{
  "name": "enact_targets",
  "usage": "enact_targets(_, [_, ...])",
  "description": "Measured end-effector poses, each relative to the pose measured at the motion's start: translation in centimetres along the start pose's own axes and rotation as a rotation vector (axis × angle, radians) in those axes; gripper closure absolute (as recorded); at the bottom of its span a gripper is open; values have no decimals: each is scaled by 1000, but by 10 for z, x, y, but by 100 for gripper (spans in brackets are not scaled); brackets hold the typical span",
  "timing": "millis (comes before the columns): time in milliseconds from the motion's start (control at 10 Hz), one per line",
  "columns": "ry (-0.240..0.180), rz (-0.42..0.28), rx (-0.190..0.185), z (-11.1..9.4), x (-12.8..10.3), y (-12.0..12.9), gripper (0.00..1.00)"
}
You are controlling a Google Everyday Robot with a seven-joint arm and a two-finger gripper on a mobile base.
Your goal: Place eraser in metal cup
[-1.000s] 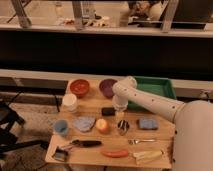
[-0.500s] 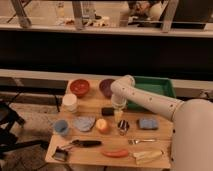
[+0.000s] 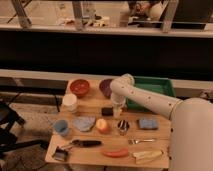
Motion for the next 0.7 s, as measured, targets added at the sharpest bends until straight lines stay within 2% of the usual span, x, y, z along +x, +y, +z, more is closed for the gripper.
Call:
enact_targets(100, [-3, 1, -4, 1, 0, -1, 61])
enact_targets(300, [-11, 5, -13, 5, 2, -2, 66])
enact_targets(500, [-15, 7, -14, 5, 2, -3, 77])
enact_targets(700, [-14, 5, -16, 4, 1, -2, 77])
